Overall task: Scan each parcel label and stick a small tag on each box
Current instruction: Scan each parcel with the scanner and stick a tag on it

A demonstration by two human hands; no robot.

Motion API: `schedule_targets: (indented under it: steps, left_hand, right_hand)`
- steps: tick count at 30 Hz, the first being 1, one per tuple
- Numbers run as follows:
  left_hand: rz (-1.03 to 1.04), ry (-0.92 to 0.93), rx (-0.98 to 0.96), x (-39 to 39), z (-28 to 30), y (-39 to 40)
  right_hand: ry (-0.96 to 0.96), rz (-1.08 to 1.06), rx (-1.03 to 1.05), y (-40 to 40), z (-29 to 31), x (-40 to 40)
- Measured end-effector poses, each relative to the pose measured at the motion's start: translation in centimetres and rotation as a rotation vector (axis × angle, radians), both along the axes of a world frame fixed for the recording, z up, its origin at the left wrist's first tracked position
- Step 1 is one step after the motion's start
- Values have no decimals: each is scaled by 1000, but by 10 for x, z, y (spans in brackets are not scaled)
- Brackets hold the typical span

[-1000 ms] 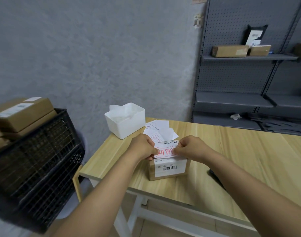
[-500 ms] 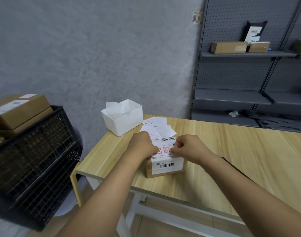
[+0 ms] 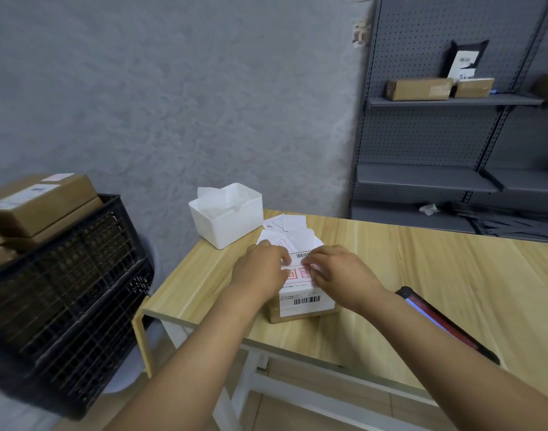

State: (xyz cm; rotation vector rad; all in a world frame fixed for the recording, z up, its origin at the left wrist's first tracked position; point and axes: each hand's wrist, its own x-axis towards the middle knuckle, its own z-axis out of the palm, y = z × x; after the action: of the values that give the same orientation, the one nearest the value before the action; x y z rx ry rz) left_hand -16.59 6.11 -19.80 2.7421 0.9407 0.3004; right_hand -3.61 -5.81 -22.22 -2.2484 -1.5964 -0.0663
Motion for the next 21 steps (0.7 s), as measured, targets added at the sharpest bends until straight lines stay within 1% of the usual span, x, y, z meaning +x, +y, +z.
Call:
schedule_targets:
  steps: [2,4,8,10,12,15,17,19,21]
  left_hand:
    - [28,-29,-28,-6,0,6]
    - [0,-57,-59,-6,0,6]
    - [-47,2,-46,2,-2,-4]
    - [6,6,-49,-3,-5,0]
    - [92,-14,-87,-12,-5,9]
    - [158,-62,-280,-22,-7,20]
    - [158,-110,-456,-22,-11,22]
    - [165,-165,-555,-21,-15,23]
    - [177,-191,-561,-25,-14,29]
  right_hand:
    - [-24,-56,1,-4,0,9]
    - [-17,-89,-4,-4,0,12]
    - [30,-13,-21,1,-5,2]
    - [77,-43,-23,-3,-8,3]
    - [182,-148,-21,-10,-8,10]
    - [393,-300,-27,-15,-4,16]
    - [481,-305,-57,-13,-1,12]
    - [490,-298,-45,-10,3,4]
    - [473,-286,-6,-5,8,-4]
